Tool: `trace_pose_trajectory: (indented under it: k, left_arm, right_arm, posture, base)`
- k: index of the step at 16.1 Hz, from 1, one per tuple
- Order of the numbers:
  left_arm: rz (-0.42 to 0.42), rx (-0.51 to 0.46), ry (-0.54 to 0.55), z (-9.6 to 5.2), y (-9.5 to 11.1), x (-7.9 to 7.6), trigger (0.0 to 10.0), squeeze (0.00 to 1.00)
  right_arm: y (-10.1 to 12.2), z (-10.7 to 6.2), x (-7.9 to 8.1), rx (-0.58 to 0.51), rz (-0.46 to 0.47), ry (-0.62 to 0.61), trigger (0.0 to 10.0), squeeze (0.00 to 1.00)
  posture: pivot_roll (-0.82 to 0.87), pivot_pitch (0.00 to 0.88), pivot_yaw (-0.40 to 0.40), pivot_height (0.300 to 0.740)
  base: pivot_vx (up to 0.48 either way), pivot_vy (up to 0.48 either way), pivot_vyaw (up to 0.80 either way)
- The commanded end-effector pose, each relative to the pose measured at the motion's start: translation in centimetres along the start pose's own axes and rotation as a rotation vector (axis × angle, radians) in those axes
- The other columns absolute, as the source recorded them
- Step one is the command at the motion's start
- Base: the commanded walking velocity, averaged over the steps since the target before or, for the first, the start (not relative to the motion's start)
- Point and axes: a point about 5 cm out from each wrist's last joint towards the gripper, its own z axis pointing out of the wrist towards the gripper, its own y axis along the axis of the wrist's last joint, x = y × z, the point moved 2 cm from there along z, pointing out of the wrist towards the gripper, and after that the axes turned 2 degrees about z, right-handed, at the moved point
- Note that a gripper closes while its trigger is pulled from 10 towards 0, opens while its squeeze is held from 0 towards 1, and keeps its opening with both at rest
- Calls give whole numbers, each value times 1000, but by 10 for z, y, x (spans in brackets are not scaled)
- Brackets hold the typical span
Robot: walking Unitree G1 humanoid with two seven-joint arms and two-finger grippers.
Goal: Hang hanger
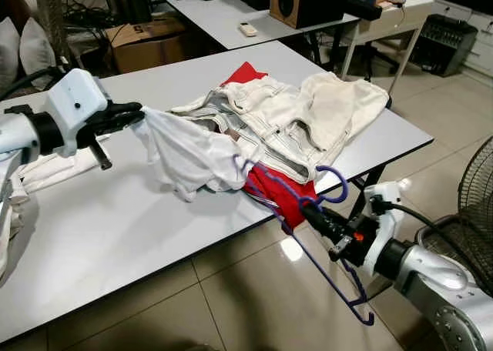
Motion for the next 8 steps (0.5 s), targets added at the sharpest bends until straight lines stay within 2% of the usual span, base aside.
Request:
trace_pose_trajectory:
  k: [1, 3, 5, 6, 8]
  left_arm:
    - [6, -13, -12, -4, 6, 1, 0, 0]
    - [3, 41, -32, -7, -1, -4, 0, 0]
    - [-16, 120, -85, -9, -13, -14, 0, 0]
    - [-42, 181, -144, -9, -24, -25, 0, 0]
    - [-126, 374, -285, -12, -55, -61, 0, 0]
  right_arm:
    - [6, -3, -3, -18, -11, -9, 10000, 0]
    - [14, -12, -7, -65, 7, -16, 10000, 0]
    - [18, -19, -3, -71, -2, 38, 10000, 0]
    - [17, -21, -3, -60, -7, 47, 10000, 0]
    - [12, -22, -11, -26, -9, -4, 10000, 0]
  posture:
    - [-101, 0, 34, 740]
    - [-103, 0, 31, 740]
    - [-105, 0, 32, 740]
    - [-105, 0, 32, 740]
    - [-107, 0, 32, 740]
  base:
    - [0, 0, 0]
    - [0, 0, 0]
    - [0, 0, 0]
    - [0, 0, 0]
    - [0, 0, 0]
